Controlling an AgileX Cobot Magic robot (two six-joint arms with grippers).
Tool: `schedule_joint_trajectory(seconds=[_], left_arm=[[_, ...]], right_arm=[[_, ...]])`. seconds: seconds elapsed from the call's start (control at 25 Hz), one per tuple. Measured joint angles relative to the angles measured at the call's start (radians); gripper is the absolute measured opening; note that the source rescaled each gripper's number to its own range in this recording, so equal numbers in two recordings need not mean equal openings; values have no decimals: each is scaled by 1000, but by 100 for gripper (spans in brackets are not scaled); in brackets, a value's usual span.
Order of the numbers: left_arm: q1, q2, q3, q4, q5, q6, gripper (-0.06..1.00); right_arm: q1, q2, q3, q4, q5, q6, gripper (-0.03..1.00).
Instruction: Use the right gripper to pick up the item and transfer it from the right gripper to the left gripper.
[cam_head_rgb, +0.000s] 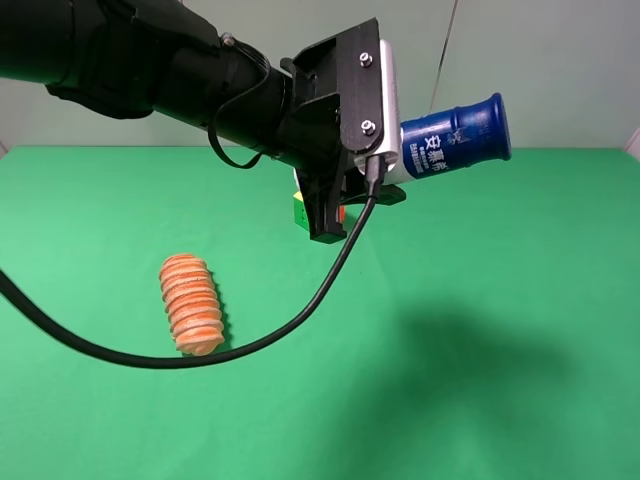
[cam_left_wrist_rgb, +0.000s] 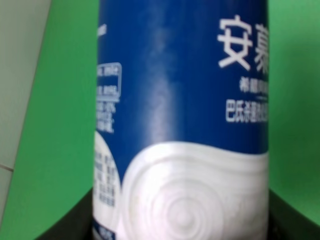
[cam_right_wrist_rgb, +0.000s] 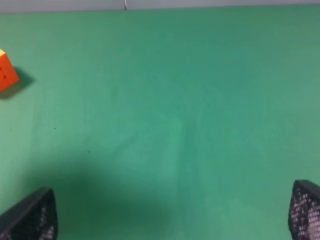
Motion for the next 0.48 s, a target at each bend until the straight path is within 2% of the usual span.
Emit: schedule_joint_trajectory(seconds=[0.24,0.48], left_arm=[[0,0,0,0,0,-34,5],[0,0,0,0,-7,-59,5]], right_arm=[[-59,0,0,1,-1,0,100],[-67,0,0,1,-1,0,100]])
